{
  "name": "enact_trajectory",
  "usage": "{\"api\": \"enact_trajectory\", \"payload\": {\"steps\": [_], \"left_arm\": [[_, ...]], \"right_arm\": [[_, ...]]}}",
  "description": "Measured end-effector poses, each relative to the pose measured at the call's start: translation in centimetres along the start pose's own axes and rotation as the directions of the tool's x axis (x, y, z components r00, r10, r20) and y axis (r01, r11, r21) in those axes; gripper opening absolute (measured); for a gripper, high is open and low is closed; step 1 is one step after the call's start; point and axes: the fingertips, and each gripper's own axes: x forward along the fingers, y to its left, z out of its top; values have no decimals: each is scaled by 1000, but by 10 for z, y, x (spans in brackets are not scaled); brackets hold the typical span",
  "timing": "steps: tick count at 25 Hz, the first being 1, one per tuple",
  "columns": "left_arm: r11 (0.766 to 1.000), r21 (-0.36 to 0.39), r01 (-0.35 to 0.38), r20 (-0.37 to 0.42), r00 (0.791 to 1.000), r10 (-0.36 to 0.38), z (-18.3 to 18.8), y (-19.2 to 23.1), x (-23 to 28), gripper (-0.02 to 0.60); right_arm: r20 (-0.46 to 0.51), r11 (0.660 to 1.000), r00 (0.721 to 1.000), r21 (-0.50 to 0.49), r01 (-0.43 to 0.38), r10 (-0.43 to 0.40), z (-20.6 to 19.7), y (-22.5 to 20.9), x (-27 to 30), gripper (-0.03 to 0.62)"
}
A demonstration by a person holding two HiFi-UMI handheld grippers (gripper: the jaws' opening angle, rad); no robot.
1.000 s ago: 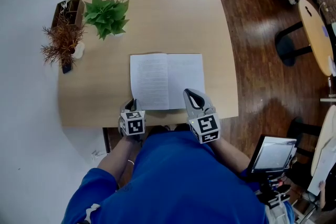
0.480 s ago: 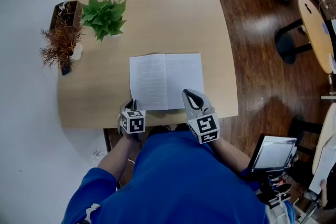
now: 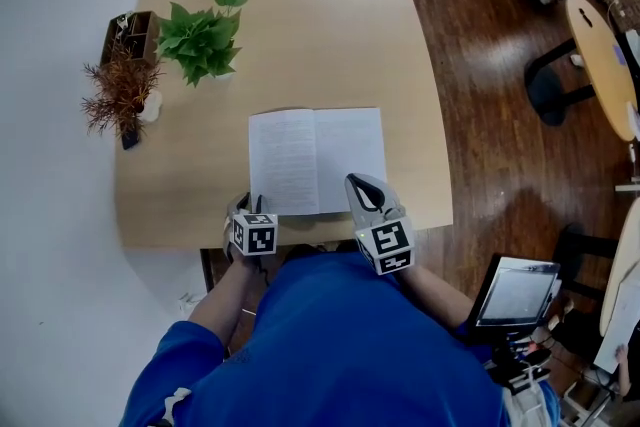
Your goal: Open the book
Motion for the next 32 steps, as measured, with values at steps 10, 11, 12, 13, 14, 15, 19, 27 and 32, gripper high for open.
{"api": "enact_trajectory", "payload": {"steps": [10, 11, 12, 13, 14, 15, 19, 27, 32], "left_arm": [[1000, -17, -9, 12, 1000, 9, -3, 4, -8, 181], [1000, -21, -11, 16, 1000, 11, -4, 4, -9, 181], [1000, -25, -13, 20, 1000, 13, -4, 5, -10, 181], [999, -29, -16, 24, 1000, 16, -4, 6, -11, 181], [999, -33, -18, 29, 999, 19, -4, 6, -13, 181], [999, -37, -21, 38, 999, 22, -3, 7, -15, 181], [998, -52, -38, 110, 993, 44, 7, 10, -28, 177], [997, -70, -44, 227, 972, 59, 25, 10, -51, 122], [997, -69, -38, 289, 956, 56, 34, 10, -63, 81]], "right_arm": [[21, 1000, 1000, -12, -17, 17, 5, 3, -3, 3], [22, 1000, 1000, -13, -17, 17, 5, 3, -3, 3], [24, 1000, 1000, -13, -17, 17, 5, 3, -4, 3], [27, 1000, 1000, -11, -16, 16, 6, 2, -4, 3], [30, 1000, 999, -10, -16, 16, 6, 2, -5, 3], [32, 1000, 999, -8, -15, 15, 6, 2, -5, 3], [32, 1000, 999, -9, -10, 10, 6, 0, -10, 3], [33, 1000, 999, -13, 1, 0, 7, 0, -18, 3], [35, 1000, 999, -16, 12, -11, 7, 3, -21, 3]]}}
